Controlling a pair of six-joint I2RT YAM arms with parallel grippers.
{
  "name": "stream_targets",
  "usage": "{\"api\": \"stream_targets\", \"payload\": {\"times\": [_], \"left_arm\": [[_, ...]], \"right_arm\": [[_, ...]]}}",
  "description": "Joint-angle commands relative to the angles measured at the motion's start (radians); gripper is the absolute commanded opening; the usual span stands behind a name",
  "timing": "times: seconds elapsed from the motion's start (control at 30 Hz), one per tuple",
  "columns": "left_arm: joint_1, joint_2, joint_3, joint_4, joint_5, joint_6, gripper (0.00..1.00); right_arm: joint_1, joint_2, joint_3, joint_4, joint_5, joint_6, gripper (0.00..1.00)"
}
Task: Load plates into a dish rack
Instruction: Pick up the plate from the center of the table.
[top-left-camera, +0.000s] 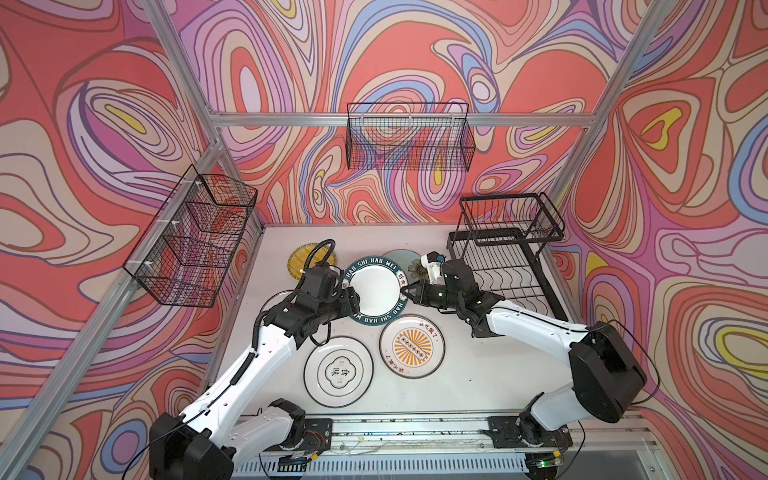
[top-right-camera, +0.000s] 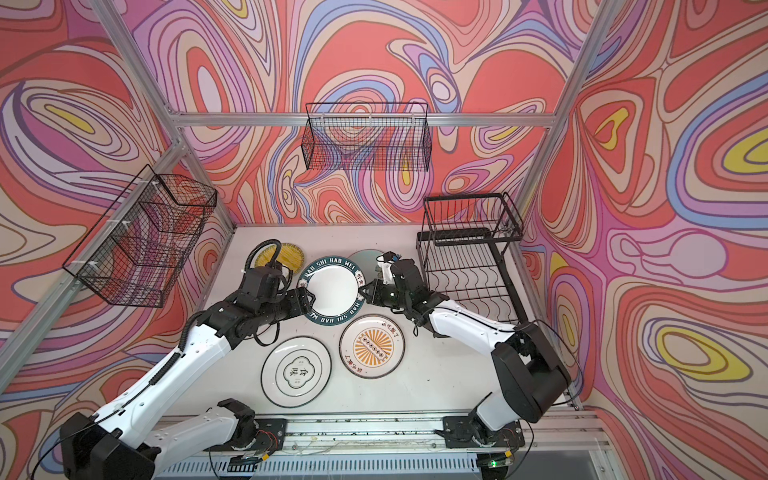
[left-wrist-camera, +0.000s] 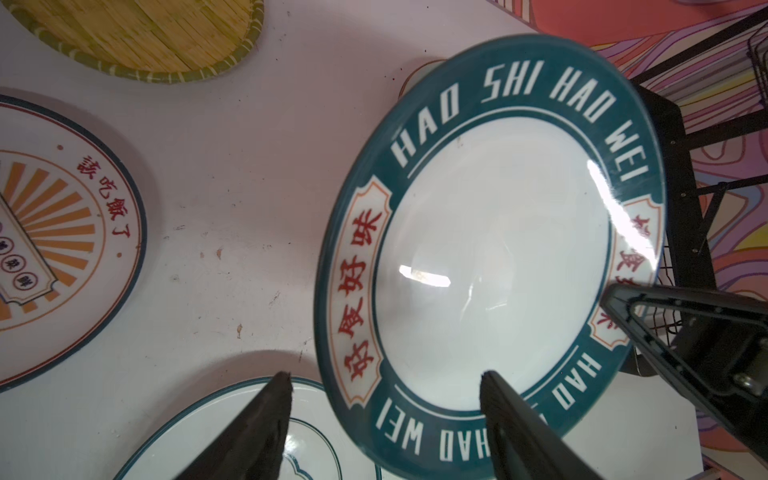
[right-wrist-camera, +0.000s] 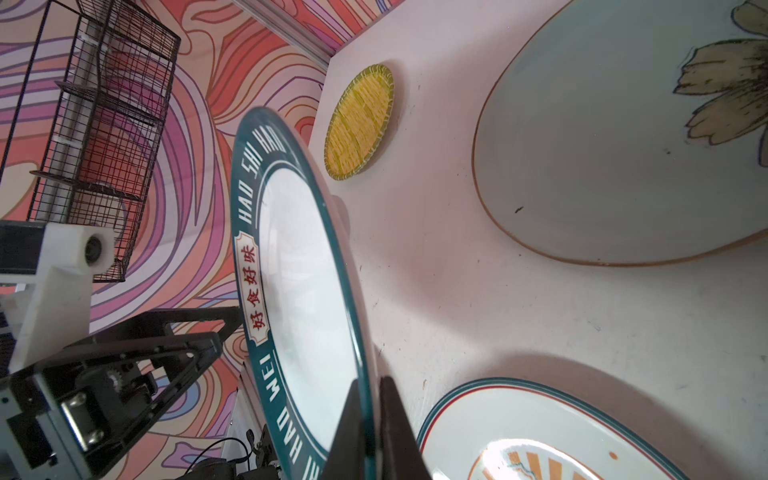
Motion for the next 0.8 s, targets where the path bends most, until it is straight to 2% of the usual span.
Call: {"api": "stream_targets", "payload": {"times": [0.0,0.23,0.4,0.57,0.77], "left_arm": [[0.009,-0.017,-0.014,-0.059,-0.044,-0.007,0.76],[0.015,-0.016,-0.014,-0.058,-0.035,0.002,0.76],[0.035,-0.022,-0.044,-0.002,0.023,0.004,0.74],[0.080,-0.025,-0.056,-0.014,-0.009,-0.039,0.75],[0.123,-0.025,-0.097,0.084,0.132,-0.048,0.77]], "right_arm": [[-0.005,-0.039,0.013,0.056,-0.003,-0.007,0.00],[-0.007,-0.040,0.020,0.066,-0.023,-0.008,0.00],[-0.007,-0.033,0.022,0.077,-0.052,-0.008,0.00],[-0.011,-0.048,0.018,0.075,-0.051,-0.010,0.00],[-0.013,-0.050,0.019,0.079,-0.061,-0.011,0.00]]}}
